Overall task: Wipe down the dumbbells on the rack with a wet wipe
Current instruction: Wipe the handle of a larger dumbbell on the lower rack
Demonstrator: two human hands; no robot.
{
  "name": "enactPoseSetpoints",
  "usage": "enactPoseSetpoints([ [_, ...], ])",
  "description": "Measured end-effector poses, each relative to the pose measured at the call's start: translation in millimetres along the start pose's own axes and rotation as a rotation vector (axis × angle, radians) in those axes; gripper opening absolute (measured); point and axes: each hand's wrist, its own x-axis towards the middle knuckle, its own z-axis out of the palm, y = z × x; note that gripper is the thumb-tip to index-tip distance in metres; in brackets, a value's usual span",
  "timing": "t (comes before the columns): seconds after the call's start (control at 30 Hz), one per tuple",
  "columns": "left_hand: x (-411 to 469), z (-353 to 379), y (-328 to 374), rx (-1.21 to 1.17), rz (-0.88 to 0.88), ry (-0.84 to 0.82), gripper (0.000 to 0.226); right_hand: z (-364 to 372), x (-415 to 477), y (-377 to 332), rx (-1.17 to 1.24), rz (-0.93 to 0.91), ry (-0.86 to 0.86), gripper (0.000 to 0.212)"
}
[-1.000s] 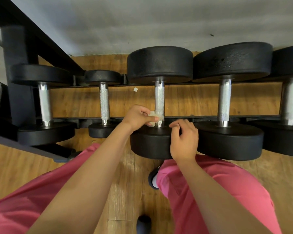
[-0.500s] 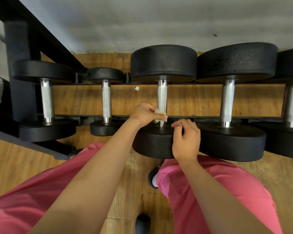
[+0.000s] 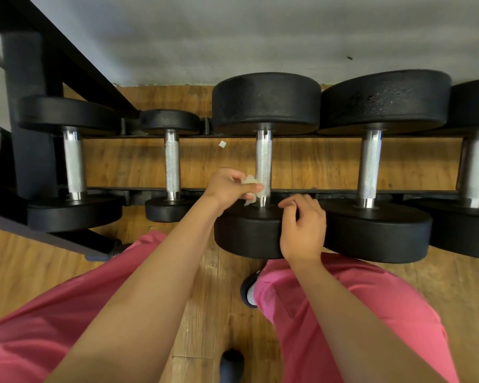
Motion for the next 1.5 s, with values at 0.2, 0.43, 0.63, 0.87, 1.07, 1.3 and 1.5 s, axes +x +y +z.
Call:
enactPoseSetpoints([
  [0.2, -5.1, -2.1, 2.9, -0.132, -0.023, -0.084, 0.033, -0.7, -0.7, -0.3, -0.009, 0.010, -0.013, 0.039],
  [0.43, -11.4, -7.7, 4.3, -0.288, -0.084, -0.097, 0.013, -0.5, -0.3, -0.7, -0.007, 0.009, -0.013, 0.039],
  [0.63, -13.2, -16.3, 2.7, -0.223, -0.014, -0.186, 0.044, -0.7, 0.4, -0.5, -0.002, 0.008, -0.016, 0.040],
  [0.87, -10.8, -15.5, 4.7, -0.339, -0.029, -0.182, 0.020, -0.6, -0.2, -0.2, 0.003, 0.001, -0.013, 0.040],
  [1.07, 1.2, -2.5, 2.4, -0.208, 0.002, -0.035, 0.029, -1.2, -0.1, -0.7, 0.004, 0.000, -0.016, 0.040],
  [1.3, 4.8, 4.1, 6.1, -0.099, 0.025, -0.026, 0.025, -0.9, 0.0, -0.5, 0.004, -0.002, -0.017, 0.039],
  [1.5, 3.5, 0.4, -1.4, -0.197, 0.029, 0.030, 0.014, -1.5, -0.1, -0.7, 0.010, 0.005, -0.017, 0.040],
])
